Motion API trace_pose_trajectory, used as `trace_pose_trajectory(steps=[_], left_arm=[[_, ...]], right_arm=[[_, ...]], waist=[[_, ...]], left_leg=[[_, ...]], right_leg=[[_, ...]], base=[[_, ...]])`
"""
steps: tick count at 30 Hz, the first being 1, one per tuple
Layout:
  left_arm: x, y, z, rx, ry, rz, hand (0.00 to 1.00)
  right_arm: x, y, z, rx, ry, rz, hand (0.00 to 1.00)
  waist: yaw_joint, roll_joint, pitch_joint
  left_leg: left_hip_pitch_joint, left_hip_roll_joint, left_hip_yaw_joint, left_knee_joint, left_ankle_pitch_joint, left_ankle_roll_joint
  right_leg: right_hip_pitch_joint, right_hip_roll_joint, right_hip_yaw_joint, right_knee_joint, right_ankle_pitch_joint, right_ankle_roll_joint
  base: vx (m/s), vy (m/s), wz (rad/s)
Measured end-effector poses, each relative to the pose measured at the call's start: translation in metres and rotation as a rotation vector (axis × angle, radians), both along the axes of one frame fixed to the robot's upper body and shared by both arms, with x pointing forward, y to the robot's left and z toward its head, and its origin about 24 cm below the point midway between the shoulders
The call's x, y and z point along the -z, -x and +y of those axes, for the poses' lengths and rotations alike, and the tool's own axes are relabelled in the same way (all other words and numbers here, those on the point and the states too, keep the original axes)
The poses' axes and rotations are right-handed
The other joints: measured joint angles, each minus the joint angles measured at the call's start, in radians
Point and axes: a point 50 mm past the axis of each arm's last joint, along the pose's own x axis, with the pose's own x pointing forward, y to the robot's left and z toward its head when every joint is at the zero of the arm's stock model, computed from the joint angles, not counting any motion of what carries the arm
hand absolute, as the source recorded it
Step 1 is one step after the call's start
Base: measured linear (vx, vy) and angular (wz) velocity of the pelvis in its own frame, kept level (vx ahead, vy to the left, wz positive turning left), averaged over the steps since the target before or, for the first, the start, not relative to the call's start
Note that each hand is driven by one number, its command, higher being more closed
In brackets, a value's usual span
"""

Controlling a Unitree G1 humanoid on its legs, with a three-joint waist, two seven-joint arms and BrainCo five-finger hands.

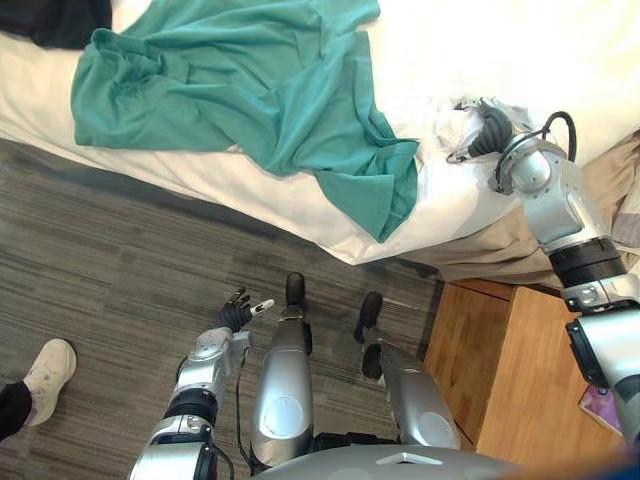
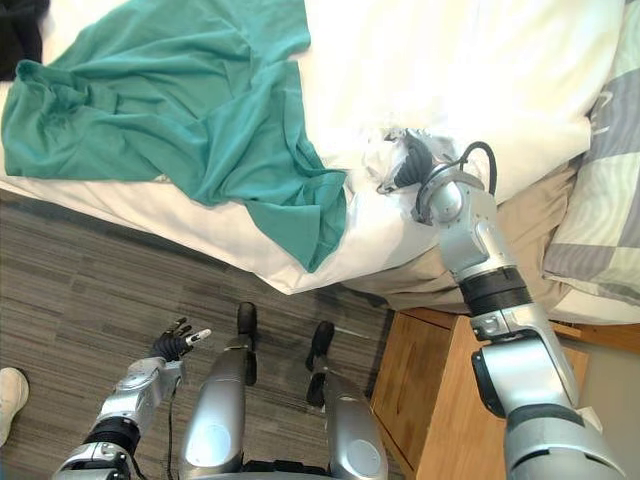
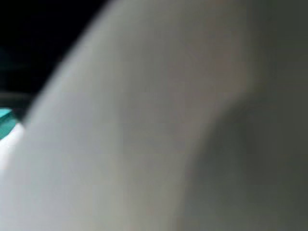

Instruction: Tidy the bed and pick cloth on bed and put in laundry

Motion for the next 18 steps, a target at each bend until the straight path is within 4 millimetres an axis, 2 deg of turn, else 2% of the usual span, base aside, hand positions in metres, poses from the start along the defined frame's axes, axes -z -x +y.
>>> trace_pose_trajectory(steps=[6, 11, 13, 15, 18], left_arm=[[-0.004, -0.004, 0.005, 0.013, -0.022, 0.011, 0.0], [-0.004, -0.002, 0.007, 0.033, -0.055, 0.035, 0.0], [-0.005, 0.001, 0.007, 0.046, -0.073, 0.038, 0.0], [-0.003, 0.007, 0.007, 0.05, -0.084, 0.044, 0.0], [0.009, 0.028, 0.007, 0.038, -0.077, 0.097, 0.0]], right_arm=[[0.019, -0.007, 0.0, 0.027, -0.046, 0.078, 1.0], [0.059, -0.001, -0.002, 0.045, -0.205, 0.128, 1.0], [0.073, 0.007, -0.004, 0.048, -0.265, 0.131, 1.0], [0.095, 0.023, -0.008, 0.057, -0.337, 0.138, 1.0], [0.143, 0.059, -0.009, 0.116, -0.468, 0.177, 1.0]], waist=[[0.001, -0.029, -0.008], [0.007, -0.07, -0.016], [0.008, -0.081, -0.016], [0.009, -0.096, -0.023], [-0.005, -0.121, -0.057]], left_leg=[[0.028, 0.0, -0.003, -0.004, 0.002, -0.001], [0.095, 0.001, 0.008, -0.026, -0.002, -0.006], [0.126, 0.003, 0.017, -0.034, -0.005, -0.009], [0.163, 0.006, 0.036, -0.041, -0.01, -0.014], [0.236, 0.016, 0.075, -0.056, -0.038, -0.024]], right_leg=[[0.027, 0.0, 0.0, -0.001, 0.0, 0.0], [0.091, 0.004, 0.006, -0.026, 0.008, 0.012], [0.115, 0.005, 0.012, -0.029, 0.011, 0.016], [0.14, 0.006, 0.029, -0.03, 0.012, 0.017], [0.193, 0.012, 0.068, -0.036, 0.012, 0.018]], base=[[0.02, 0.006, 0.03], [0.04, 0.004, -0.04], [0.03, 0.013, -0.12], [0.05, 0.021, -0.23], [0.03, 0.02, -0.35]])
